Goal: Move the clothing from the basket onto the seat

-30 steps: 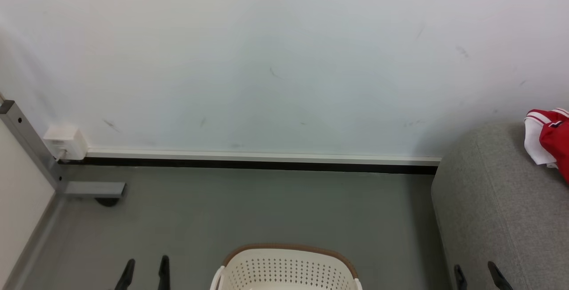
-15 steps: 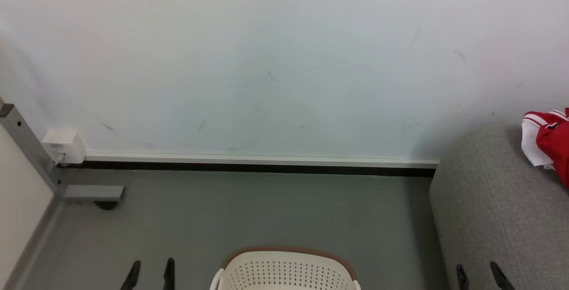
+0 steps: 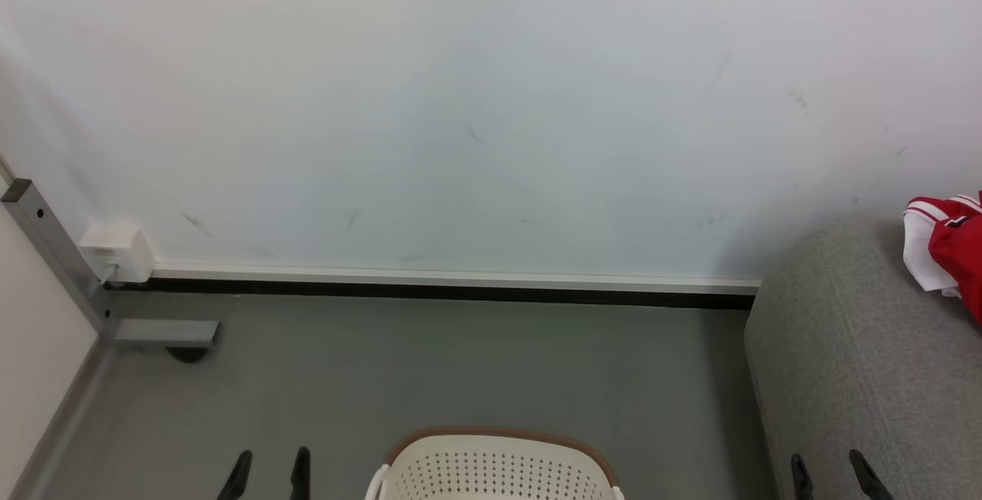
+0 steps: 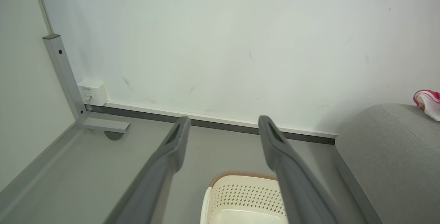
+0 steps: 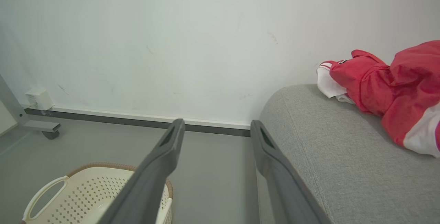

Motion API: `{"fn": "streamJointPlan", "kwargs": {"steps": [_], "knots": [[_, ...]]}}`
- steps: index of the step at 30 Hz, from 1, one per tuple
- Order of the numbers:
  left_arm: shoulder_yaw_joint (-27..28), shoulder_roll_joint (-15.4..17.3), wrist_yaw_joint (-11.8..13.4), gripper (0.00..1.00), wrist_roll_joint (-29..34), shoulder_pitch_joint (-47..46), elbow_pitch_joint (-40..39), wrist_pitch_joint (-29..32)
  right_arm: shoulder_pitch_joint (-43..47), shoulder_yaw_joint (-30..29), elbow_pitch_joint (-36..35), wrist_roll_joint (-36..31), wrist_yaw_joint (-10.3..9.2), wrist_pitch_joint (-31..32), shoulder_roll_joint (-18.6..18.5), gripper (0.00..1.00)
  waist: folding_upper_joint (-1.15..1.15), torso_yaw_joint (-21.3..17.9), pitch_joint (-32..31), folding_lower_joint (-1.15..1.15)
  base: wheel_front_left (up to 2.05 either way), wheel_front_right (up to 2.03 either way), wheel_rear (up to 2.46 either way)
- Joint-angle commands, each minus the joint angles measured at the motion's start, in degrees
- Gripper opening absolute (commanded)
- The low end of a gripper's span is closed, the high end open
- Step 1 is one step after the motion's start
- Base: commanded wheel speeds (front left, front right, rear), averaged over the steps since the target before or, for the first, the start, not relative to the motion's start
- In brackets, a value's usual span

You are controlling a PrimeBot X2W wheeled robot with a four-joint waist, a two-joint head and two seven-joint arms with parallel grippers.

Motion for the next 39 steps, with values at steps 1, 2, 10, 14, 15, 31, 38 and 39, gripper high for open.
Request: {"fn": "streamJointPlan", "kwargs": {"steps": [1, 2, 10, 14, 15, 31, 38, 39], "knots": [[0.0, 0.1, -0.3, 1.0, 0.7, -0.2, -0.1, 0.0, -0.6, -0.1, 0.0, -0.1, -0.18, 0.0, -0.1, 1.0, 0.0, 0.0, 0.0, 0.0, 0.0, 0.0, 0.0], [-0.1, 0.1, -0.4, 1.0, 0.5, -0.2, 0.0, 0.0, -0.6, -0.1, 0.1, 0.0, -0.18, 0.0, -0.1, 1.0, 0.0, -0.1, -0.1, 0.0, 0.0, 0.0, 0.0], [-0.6, -0.4, -0.5, 0.0, -0.6, 0.3, 1.6, 0.1, 0.3, 0.0, 1.2, 0.1, 0.0, 0.1, 0.2, 0.0, 0.0, -0.4, -0.2, 0.0, 0.0, 0.0, 0.0], [-0.1, -0.5, -0.5, 0.0, -3.6, -0.3, 2.6, 1.2, -0.4, -0.6, 2.1, 3.2, 0.0, 1.2, 0.3, 0.0, 0.0, -0.4, -0.1, 0.0, 0.0, 0.0, 0.0], [0.1, -0.5, -0.5, 0.0, -4.8, -0.5, 2.6, 1.5, -0.6, -0.7, 2.1, 4.4, 0.0, 1.6, 0.3, 0.0, 0.0, -0.4, -0.1, 0.0, 0.0, 0.0, 0.0], [0.9, -0.4, -0.6, 0.0, -21.5, -2.8, 1.8, 5.6, -2.7, -1.3, 0.5, 21.8, -0.03, 5.6, 0.2, 0.0, 0.0, -0.7, 0.4, 0.0, 0.0, 0.0, 0.0], [1.2, -0.3, -0.7, 0.0, -27.9, -3.7, 1.5, 7.2, -3.7, -1.7, 0.1, 28.4, -0.03, 7.2, 0.1, 0.0, 0.0, -0.9, 0.6, 0.0, 0.0, 0.0, 0.0], [1.3, -0.3, -0.7, 0.0, -28.7, -3.8, 1.5, 7.5, -3.8, -1.8, 0.0, 29.3, -0.03, 7.5, 0.1, 0.0, 0.0, -0.9, 0.7, 0.0, 0.0, 0.0, 0.0]]}}
